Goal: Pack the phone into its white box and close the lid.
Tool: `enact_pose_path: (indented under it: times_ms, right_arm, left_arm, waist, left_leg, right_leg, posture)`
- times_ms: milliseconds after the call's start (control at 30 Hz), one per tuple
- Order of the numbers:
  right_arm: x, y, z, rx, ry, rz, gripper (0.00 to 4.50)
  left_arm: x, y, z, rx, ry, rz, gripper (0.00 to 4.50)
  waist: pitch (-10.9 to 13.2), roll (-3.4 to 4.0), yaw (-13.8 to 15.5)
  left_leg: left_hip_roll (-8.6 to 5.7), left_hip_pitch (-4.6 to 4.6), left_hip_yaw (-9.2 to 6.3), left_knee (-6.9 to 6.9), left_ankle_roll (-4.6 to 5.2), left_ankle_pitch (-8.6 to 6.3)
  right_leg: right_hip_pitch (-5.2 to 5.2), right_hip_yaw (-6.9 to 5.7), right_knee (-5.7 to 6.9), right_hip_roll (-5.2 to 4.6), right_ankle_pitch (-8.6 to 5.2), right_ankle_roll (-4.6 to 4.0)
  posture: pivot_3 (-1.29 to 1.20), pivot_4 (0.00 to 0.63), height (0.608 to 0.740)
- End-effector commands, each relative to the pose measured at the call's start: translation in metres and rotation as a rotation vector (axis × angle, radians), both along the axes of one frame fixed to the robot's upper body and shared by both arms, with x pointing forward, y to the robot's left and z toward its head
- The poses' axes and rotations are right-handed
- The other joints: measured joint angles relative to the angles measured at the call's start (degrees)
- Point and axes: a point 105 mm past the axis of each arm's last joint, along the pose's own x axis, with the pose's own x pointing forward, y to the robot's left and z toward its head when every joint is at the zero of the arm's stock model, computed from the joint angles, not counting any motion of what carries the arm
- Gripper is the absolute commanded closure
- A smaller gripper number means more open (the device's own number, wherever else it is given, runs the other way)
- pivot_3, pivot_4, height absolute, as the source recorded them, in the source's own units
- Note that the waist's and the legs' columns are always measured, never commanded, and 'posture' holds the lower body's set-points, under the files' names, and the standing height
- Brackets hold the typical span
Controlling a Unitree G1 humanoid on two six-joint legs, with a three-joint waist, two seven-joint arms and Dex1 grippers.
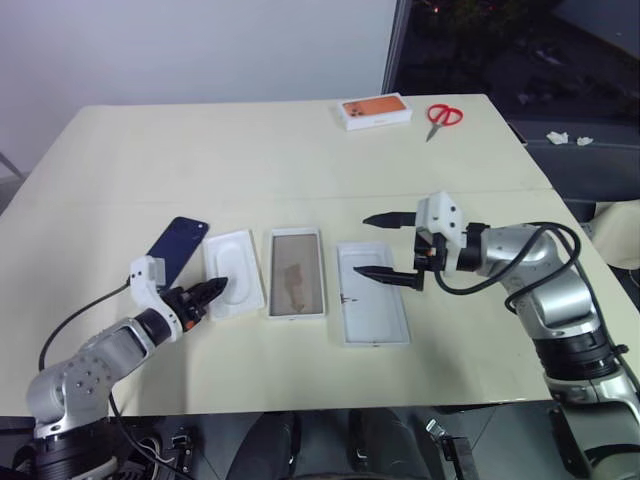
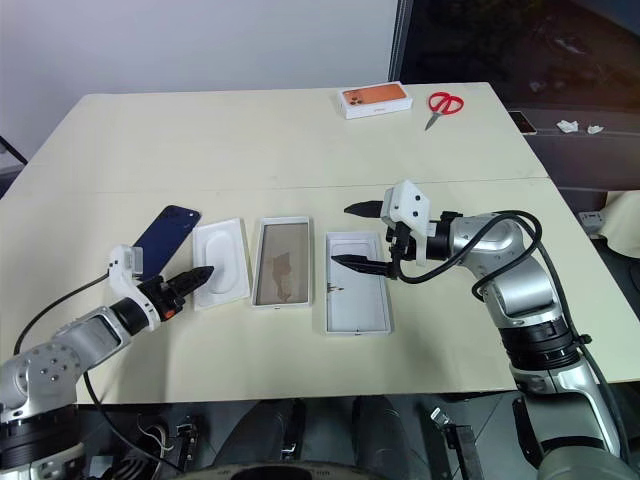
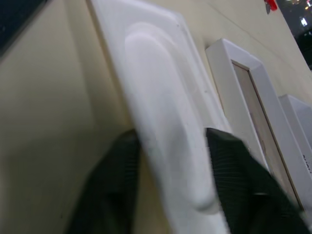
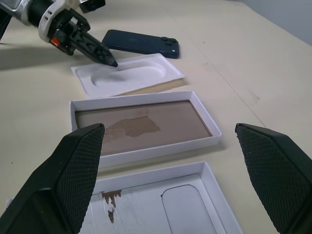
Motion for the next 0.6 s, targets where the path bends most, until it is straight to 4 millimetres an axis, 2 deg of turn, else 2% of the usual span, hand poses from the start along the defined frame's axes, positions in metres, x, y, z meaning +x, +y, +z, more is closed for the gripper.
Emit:
enact_pose_path:
  times_ms: [33, 300, 400, 467, 500, 600]
  right_arm:
    - [-0.003, -0.001, 0.016, 0.015, -0.068, 0.009, 0.00]
    - [-0.004, 0.001, 0.019, 0.011, -0.079, 0.018, 0.00]
    - [-0.004, 0.002, 0.019, 0.010, -0.079, 0.023, 0.00]
    - [-0.004, 0.002, 0.019, 0.009, -0.080, 0.023, 0.00]
    - [-0.004, 0.002, 0.020, 0.009, -0.081, 0.023, 0.00]
    - [-0.004, 0.003, 0.021, 0.007, -0.084, 0.023, 0.00]
  left_arm:
    - [-0.007, -0.001, -0.009, -0.025, 0.035, -0.023, 2.32]
    - [-0.011, -0.002, -0.019, -0.033, 0.062, -0.012, 2.32]
    - [-0.011, -0.005, -0.019, -0.044, 0.058, -0.020, 3.21]
    - [-0.011, -0.005, -0.018, -0.065, 0.056, -0.018, 4.18]
    - [-0.011, -0.006, -0.018, -0.073, 0.055, -0.018, 4.47]
    - [-0.011, -0.003, -0.019, -0.077, 0.057, -0.004, 4.47]
  waist:
    - [0.00, 0.00, -0.03]
    - [0.00, 0.01, -0.02]
    - [0.00, 0.01, -0.03]
    - [0.00, 0.01, 0.00]
    - [-0.01, 0.01, 0.08]
    - [-0.01, 0.00, 0.00]
  left_leg:
    - [0.00, 0.00, 0.00, 0.00, 0.00, 0.00]
    - [0.00, 0.00, 0.00, -0.02, 0.00, 0.00]
    - [0.00, 0.00, 0.00, -0.02, 0.00, 0.00]
    - [0.00, 0.00, 0.00, -0.02, 0.00, 0.00]
    - [0.00, 0.00, 0.00, -0.02, 0.00, 0.00]
    - [0.00, 0.00, -0.01, -0.01, 0.00, 0.00]
  right_leg:
    - [0.00, 0.00, 0.00, 0.00, 0.00, 0.00]
    - [0.00, 0.00, 0.00, 0.00, 0.00, 0.00]
    - [0.00, 0.01, -0.01, 0.00, 0.00, 0.00]
    - [0.00, 0.01, -0.01, 0.00, 0.00, 0.00]
    - [0.00, 0.01, -0.01, 0.00, 0.00, 0.00]
    - [0.01, 0.00, -0.02, -0.01, 0.00, 0.00]
  posture:
    - [0.00, 0.150, 0.740]
    - [0.00, 0.150, 0.740]
    - [0.00, 0.150, 0.740]
    - [0.00, 0.150, 0.740]
    - [0.00, 0.150, 0.740]
    - [0.00, 0.150, 0.740]
